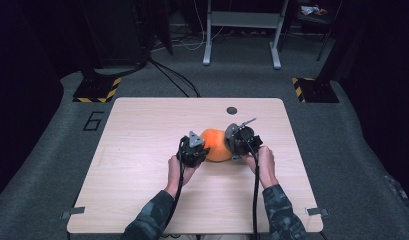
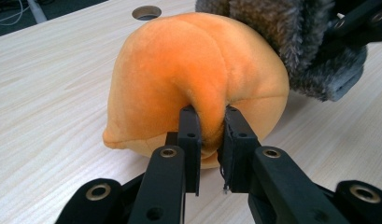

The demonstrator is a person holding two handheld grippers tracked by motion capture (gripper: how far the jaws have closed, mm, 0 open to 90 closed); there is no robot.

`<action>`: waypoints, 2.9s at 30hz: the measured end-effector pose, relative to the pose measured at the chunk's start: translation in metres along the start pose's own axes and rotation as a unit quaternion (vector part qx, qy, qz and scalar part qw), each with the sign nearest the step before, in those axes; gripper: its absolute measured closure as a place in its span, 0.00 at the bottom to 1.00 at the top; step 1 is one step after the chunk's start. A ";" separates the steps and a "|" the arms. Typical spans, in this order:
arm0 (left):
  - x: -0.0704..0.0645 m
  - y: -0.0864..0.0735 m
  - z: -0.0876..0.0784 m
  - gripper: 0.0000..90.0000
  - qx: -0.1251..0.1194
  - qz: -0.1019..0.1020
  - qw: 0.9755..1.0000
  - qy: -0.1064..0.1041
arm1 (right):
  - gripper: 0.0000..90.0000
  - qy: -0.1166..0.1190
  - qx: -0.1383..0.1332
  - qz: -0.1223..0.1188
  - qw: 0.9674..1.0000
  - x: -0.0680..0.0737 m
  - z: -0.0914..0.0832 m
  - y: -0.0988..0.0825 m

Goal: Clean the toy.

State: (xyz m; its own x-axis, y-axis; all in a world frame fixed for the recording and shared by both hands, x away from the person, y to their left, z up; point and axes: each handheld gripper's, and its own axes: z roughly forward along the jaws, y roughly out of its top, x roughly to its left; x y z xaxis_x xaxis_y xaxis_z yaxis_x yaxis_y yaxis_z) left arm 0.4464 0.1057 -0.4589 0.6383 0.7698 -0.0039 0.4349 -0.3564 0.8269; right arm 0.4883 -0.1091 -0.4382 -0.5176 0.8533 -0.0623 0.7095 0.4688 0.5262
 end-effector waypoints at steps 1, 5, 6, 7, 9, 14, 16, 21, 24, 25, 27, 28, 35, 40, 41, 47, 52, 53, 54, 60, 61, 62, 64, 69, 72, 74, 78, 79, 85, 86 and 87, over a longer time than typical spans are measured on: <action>0.000 0.000 0.000 0.89 0.000 0.000 1.000 -0.001 | 0.76 -0.002 0.006 0.003 1.000 -0.002 0.003 -0.001; 0.001 -0.001 0.000 0.89 0.000 -0.002 1.000 -0.001 | 0.76 0.002 0.023 0.017 1.000 -0.009 0.017 -0.006; 0.001 -0.002 0.000 0.89 0.000 -0.003 1.000 -0.002 | 0.76 0.000 0.027 0.018 0.999 -0.010 0.020 -0.007; 0.001 -0.002 0.000 0.89 0.000 -0.003 1.000 -0.002 | 0.76 -0.001 0.029 0.022 0.999 -0.011 0.024 -0.008; 0.001 -0.002 0.000 0.89 -0.001 -0.003 1.000 -0.001 | 0.76 -0.001 0.035 0.028 0.999 -0.013 0.031 -0.010; 0.002 -0.002 -0.001 0.88 -0.002 -0.002 1.000 -0.001 | 0.76 0.009 0.048 0.046 0.998 -0.019 0.043 -0.016; 0.002 -0.002 -0.001 0.88 -0.004 -0.003 1.000 0.000 | 0.76 0.003 0.042 0.040 0.998 -0.021 0.038 -0.015; 0.004 -0.002 -0.002 0.88 -0.006 -0.010 1.000 -0.005 | 0.76 -0.012 0.005 0.039 0.999 -0.022 0.005 -0.010; 0.004 -0.002 -0.001 0.88 -0.006 -0.006 1.000 -0.004 | 0.76 -0.012 -0.030 0.024 0.999 -0.015 -0.016 -0.002; 0.004 -0.002 -0.001 0.87 -0.006 -0.006 1.000 -0.004 | 0.76 -0.009 -0.043 0.019 0.999 -0.011 -0.022 0.001; 0.004 -0.002 -0.001 0.87 -0.006 -0.005 1.000 -0.004 | 0.76 -0.002 -0.053 0.000 0.999 -0.001 -0.028 0.008; 0.004 -0.002 -0.001 0.87 -0.007 -0.004 1.000 -0.004 | 0.76 0.000 -0.049 -0.004 0.999 0.002 -0.027 0.010; 0.008 -0.003 -0.004 0.66 -0.010 -0.004 1.000 0.006 | 0.77 0.001 -0.035 -0.010 0.999 0.007 -0.006 0.016; 0.010 -0.004 -0.001 0.49 0.003 0.012 1.000 0.015 | 0.77 -0.001 -0.038 -0.014 0.999 0.003 -0.005 0.017; 0.009 -0.004 0.002 0.47 0.006 0.020 1.000 0.016 | 0.77 -0.001 -0.037 -0.011 0.999 0.003 -0.005 0.017; 0.002 -0.003 0.015 0.55 0.016 0.060 0.998 0.024 | 0.77 -0.006 -0.047 -0.017 0.999 0.002 -0.003 0.020; 0.004 -0.003 0.017 0.82 0.007 0.043 0.998 0.033 | 0.77 0.001 -0.061 -0.006 0.998 -0.001 -0.003 0.017; 0.004 -0.003 0.017 0.85 0.008 0.041 0.999 0.034 | 0.76 0.004 -0.065 -0.004 0.998 -0.002 -0.003 0.016; 0.004 -0.003 0.016 0.87 0.008 0.037 0.999 0.032 | 0.77 0.005 -0.067 -0.001 0.998 -0.003 -0.004 0.016; 0.009 -0.002 0.009 0.90 0.008 0.004 1.000 0.019 | 0.76 -0.001 -0.078 0.008 0.997 -0.004 -0.014 0.014; 0.009 -0.002 0.007 0.90 0.002 -0.004 1.000 0.019 | 0.76 -0.001 -0.079 0.007 0.997 -0.004 -0.016 0.014; 0.010 -0.002 0.006 0.91 0.002 -0.013 1.000 0.017 | 0.76 -0.001 -0.083 0.004 0.997 -0.002 -0.020 0.014; 0.010 0.000 0.002 0.91 -0.003 -0.025 1.000 0.012 | 0.76 0.001 -0.089 -0.003 0.996 0.004 -0.028 0.015; 0.007 0.003 -0.003 0.91 -0.007 -0.046 0.999 0.000 | 0.76 0.008 -0.100 -0.042 0.994 0.032 -0.042 0.024; 0.006 0.003 -0.003 0.91 -0.007 -0.046 0.999 -0.003 | 0.76 0.003 -0.093 -0.061 0.994 0.045 -0.041 0.029; 0.009 0.002 -0.002 0.90 -0.002 -0.043 0.999 -0.001 | 0.76 -0.007 -0.084 -0.068 0.994 0.048 -0.036 0.031; 0.011 0.001 0.000 0.90 0.002 -0.040 0.999 0.002 | 0.76 -0.003 -0.075 -0.058 0.995 0.046 -0.030 0.031; 0.012 0.001 0.001 0.90 0.002 -0.041 0.999 0.002 | 0.76 -0.001 -0.080 -0.062 0.995 0.044 -0.028 0.031; 0.013 0.000 0.002 0.90 0.002 -0.040 0.999 0.006 | 0.76 0.000 -0.059 -0.032 0.998 0.031 -0.020 0.019; 0.013 -0.001 0.002 0.90 0.001 -0.042 0.999 0.006 | 0.76 -0.001 -0.060 -0.030 0.998 0.027 -0.018 0.017; 0.014 -0.001 0.002 0.90 0.002 -0.042 0.999 0.007 | 0.76 -0.001 -0.052 -0.023 0.998 0.024 -0.016 0.014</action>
State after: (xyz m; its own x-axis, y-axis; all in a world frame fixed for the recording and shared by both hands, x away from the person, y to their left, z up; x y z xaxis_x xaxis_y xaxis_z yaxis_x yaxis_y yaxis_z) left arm 0.4562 0.1152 -0.4612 0.5901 0.8047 -0.0659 0.4889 -0.2912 0.8223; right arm 0.4778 -0.0855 -0.4186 -0.5475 0.8318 -0.0911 0.6310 0.4819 0.6080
